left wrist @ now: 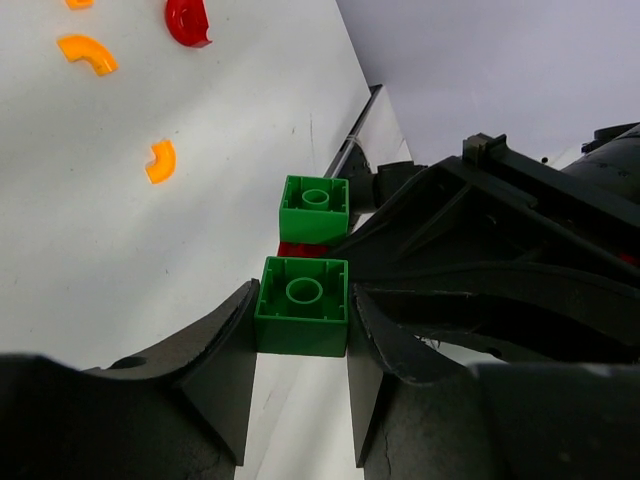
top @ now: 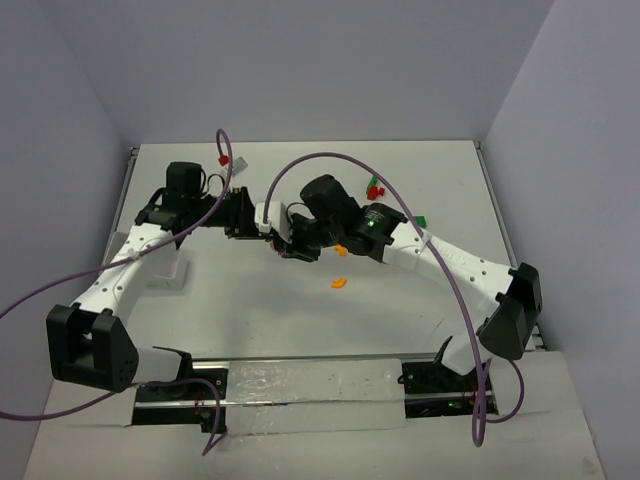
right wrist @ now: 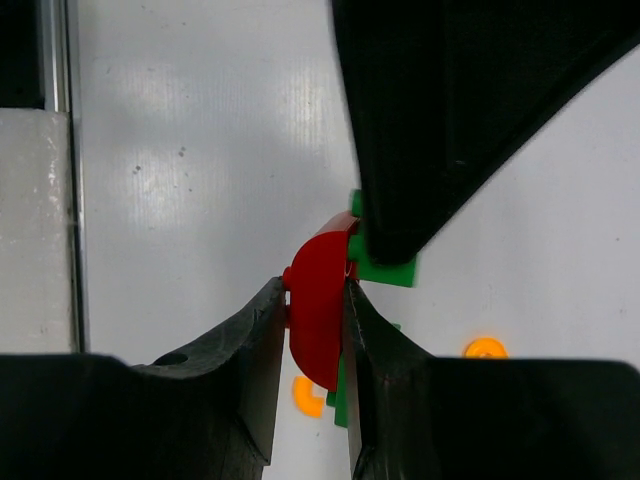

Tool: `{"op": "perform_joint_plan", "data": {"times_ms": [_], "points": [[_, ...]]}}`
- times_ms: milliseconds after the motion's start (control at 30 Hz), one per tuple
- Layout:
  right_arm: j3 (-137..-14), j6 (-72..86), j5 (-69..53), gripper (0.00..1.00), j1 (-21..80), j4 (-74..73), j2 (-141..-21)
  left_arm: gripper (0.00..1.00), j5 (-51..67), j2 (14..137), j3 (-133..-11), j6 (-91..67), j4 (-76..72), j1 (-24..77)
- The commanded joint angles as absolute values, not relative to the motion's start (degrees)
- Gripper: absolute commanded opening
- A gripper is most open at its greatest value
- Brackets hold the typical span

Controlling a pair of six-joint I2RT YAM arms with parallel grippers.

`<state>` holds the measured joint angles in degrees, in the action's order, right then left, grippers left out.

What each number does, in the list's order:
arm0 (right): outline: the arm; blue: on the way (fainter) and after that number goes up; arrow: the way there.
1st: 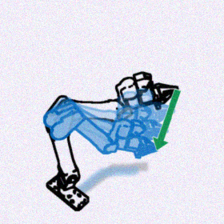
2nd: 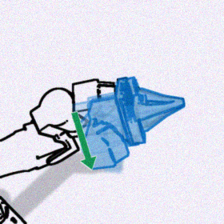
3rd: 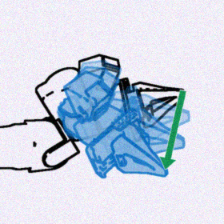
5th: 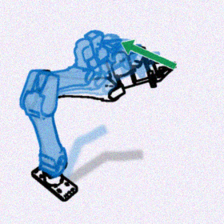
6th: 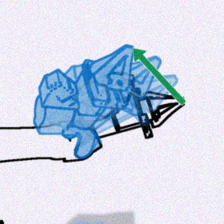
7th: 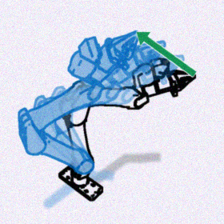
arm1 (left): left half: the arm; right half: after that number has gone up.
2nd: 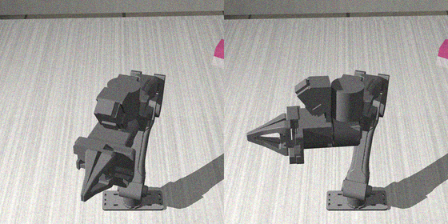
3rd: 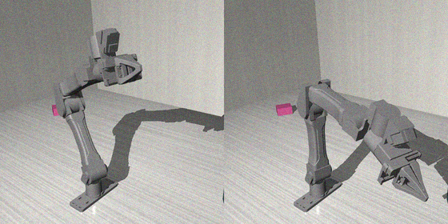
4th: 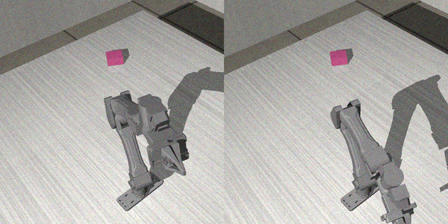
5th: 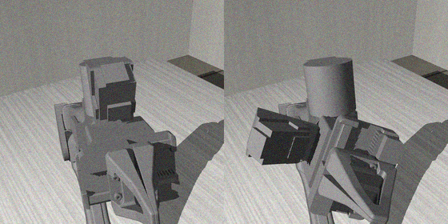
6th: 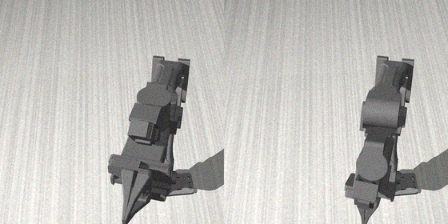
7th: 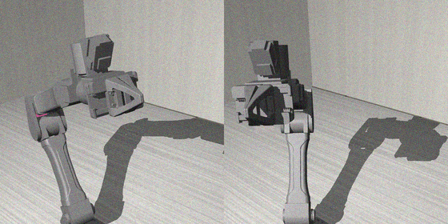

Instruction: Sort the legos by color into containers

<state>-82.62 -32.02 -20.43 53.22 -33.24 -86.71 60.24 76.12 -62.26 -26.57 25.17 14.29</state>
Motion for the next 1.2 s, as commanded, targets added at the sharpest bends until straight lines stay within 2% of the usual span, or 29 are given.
{"op": "perform_joint_plan", "data": {"times_ms": [0,233,367,467,533,600,800,1067,1167], "points": [[-85.17,-31.76,-21.23,0.00,54.92,-32.40,-88.09,0.00,64.52,76.75,-68.82,-29.65,21.49,12.36],[-85.96,-32.26,-23.10,0.00,56.34,-32.95,-89.20,0.00,52.82,78.82,-77.90,-19.60,30.85,3.14],[-88.76,-31.45,-22.80,0.00,56.34,-32.44,-91.03,0.00,32.20,80.01,-84.05,-2.15,47.99,-3.38],[-92.65,-28.21,-22.48,0.00,56.14,-31.82,-93.68,0.00,15.55,78.68,-82.78,7.48,52.04,-7.39],[-95.09,-25.94,-22.65,0.00,55.78,-32.04,-95.79,0.00,12.30,77.59,-80.94,10.14,51.49,-8.68],[-97.20,-23.57,-23.38,0.00,54.99,-32.26,-98.32,0.00,4.26,76.23,-78.64,12.87,50.42,-9.12],[-95.33,-18.41,-24.47,0.00,52.86,-28.09,-99.15,0.00,-6.53,76.64,-77.16,17.61,49.21,-10.77],[-93.04,-14.67,-26.25,0.00,47.59,-24.92,-99.01,0.01,-11.39,79.76,-76.48,20.04,49.06,-12.23],[-92.18,-13.85,-27.20,0.00,46.53,-24.42,-98.60,0.04,-12.48,80.80,-76.47,19.95,49.49,-12.32]]}}
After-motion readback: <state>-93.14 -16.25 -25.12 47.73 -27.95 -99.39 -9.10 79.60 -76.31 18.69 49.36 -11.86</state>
